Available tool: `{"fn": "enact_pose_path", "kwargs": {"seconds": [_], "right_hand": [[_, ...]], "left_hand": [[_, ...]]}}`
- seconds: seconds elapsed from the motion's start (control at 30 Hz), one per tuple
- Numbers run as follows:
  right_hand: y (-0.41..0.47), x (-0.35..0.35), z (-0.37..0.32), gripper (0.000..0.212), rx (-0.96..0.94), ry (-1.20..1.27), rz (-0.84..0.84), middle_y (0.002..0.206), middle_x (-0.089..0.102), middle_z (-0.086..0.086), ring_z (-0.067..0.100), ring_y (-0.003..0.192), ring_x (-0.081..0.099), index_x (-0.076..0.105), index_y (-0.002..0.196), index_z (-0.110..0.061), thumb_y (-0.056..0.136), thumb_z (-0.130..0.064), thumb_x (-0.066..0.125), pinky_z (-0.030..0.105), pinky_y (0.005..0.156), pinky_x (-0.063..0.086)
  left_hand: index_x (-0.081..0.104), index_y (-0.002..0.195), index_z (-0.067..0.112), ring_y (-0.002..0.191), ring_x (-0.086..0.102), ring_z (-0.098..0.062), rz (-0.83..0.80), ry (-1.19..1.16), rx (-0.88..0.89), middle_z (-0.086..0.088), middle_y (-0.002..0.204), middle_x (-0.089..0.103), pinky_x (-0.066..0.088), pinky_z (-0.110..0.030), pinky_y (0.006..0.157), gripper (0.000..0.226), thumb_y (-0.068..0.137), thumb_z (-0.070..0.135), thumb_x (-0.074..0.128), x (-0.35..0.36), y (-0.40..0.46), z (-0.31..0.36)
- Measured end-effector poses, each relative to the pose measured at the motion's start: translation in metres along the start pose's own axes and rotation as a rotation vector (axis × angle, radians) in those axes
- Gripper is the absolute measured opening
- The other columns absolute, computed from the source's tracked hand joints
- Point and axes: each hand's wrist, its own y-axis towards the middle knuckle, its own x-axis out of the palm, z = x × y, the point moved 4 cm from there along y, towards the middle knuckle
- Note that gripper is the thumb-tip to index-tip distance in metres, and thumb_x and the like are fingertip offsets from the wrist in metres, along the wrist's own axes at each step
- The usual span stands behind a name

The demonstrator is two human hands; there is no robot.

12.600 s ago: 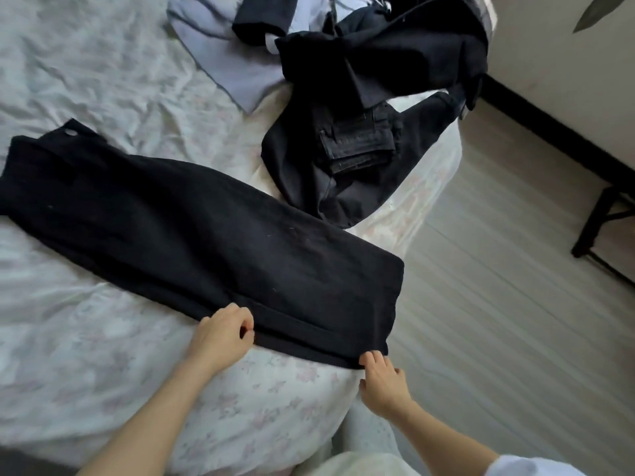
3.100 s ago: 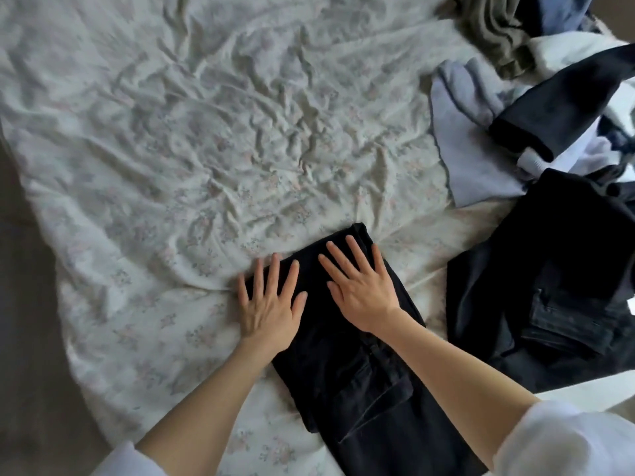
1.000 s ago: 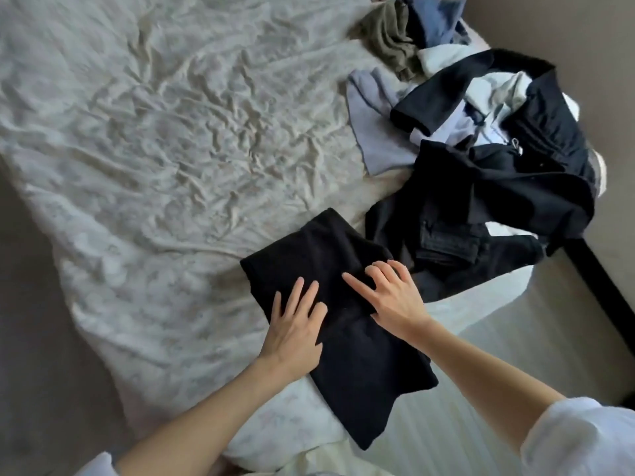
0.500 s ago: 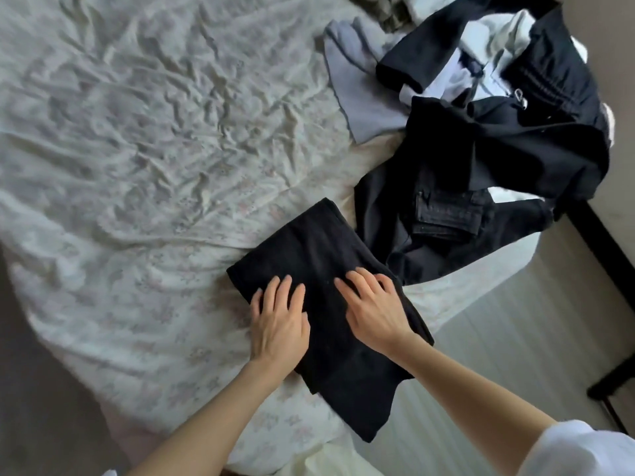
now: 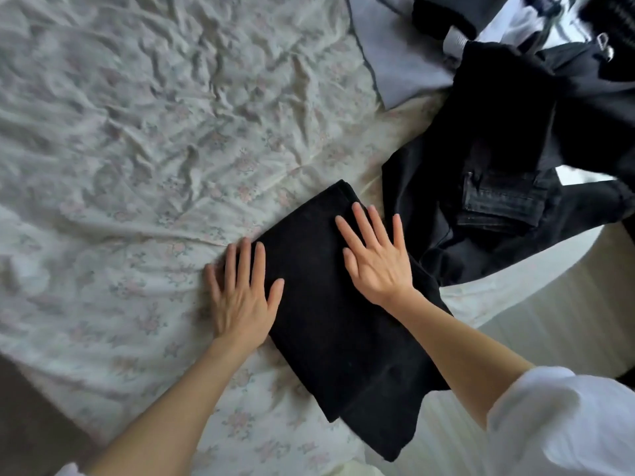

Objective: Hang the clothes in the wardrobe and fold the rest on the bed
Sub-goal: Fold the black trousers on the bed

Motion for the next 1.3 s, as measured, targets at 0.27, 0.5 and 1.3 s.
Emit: {"fn": "enact_pose_path", "kwargs": {"seconds": [0.27,0.5,1.3], "right_hand": [[-0.075,-0.002,0.016,0.055,0.261,0.023,-0.031,0.152,0.03,0.012,0.029,0.142,0.025,0.033,0.145,-0.012,0.093,-0.028,0.038,0.055,0.112,0.016],[-0.103,-0.006,-0.039,0.062,0.68,0.629,-0.126,0.159,-0.003,0.006,0.023,0.146,-0.011,0.013,0.151,-0.018,0.093,-0.022,0.037,0.048,0.116,-0.003],[-0.026,-0.192,-0.116,0.041,0.559,2.11,-0.153,0.08,0.06,-0.001,0.016,0.072,0.056,0.072,0.079,-0.029,0.094,-0.052,0.041,0.036,0.079,0.048]], "left_hand": [[0.027,0.145,0.013,0.126,0.04,-0.032,-0.149,0.009,-0.002,-0.012,0.139,0.043,0.029,-0.051,0.104,0.086,0.081,0.07,0.042,-0.03,0.038,0.008],[0.046,0.129,0.027,0.1,0.058,-0.012,-0.579,-0.658,-0.154,0.011,0.116,0.058,0.048,-0.031,0.081,0.071,0.069,0.045,0.079,-0.052,0.082,0.019],[0.047,0.113,0.025,0.083,0.059,-0.029,0.186,-0.111,0.108,0.003,0.088,0.062,0.04,-0.033,0.065,0.028,0.089,0.037,0.054,-0.276,0.007,0.015]]}}
